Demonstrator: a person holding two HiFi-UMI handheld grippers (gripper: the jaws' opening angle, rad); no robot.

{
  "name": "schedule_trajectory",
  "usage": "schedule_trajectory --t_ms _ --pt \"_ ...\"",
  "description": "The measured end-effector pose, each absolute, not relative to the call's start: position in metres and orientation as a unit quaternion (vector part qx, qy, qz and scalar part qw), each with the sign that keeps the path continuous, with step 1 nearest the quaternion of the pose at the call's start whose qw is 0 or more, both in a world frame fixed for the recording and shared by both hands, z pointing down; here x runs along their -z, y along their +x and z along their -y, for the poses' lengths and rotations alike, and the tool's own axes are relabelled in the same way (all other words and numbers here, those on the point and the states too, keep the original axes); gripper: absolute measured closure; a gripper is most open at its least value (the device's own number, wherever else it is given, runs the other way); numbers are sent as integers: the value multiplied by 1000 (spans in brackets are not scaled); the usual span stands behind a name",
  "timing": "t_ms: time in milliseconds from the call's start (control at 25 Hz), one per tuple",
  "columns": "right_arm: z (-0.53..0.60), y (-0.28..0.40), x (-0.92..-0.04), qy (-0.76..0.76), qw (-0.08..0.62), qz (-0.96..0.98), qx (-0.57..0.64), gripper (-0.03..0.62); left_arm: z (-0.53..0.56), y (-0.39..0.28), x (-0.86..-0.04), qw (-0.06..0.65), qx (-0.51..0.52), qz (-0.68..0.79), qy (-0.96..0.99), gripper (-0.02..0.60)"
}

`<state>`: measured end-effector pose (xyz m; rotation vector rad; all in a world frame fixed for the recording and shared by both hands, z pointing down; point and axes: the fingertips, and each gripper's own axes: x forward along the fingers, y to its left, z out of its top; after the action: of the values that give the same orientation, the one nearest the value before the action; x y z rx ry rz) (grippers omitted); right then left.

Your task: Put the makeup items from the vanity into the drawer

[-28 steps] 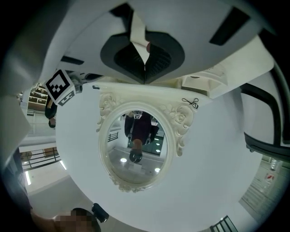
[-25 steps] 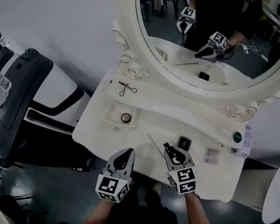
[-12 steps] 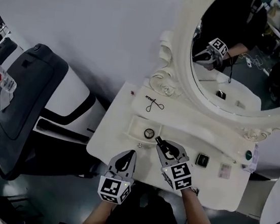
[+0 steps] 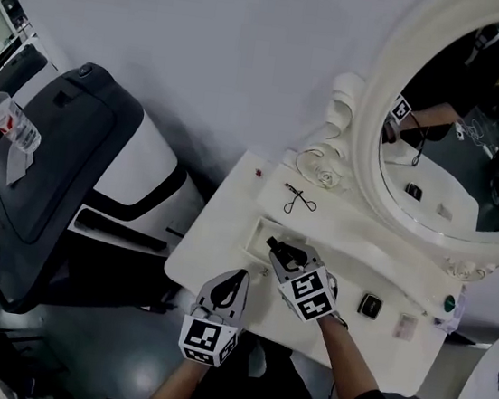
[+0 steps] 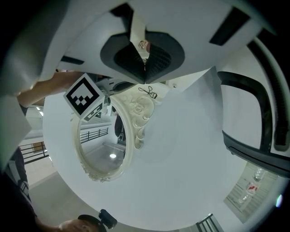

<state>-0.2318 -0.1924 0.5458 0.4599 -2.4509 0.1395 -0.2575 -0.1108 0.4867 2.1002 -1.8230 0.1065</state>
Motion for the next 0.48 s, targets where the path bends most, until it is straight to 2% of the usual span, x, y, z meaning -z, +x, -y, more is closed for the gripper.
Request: schedule_trajectory --t_ms 480 --pt "199 -246 -579 122 368 921 -48 488 118 -254 -496 193 -37 659 726 566"
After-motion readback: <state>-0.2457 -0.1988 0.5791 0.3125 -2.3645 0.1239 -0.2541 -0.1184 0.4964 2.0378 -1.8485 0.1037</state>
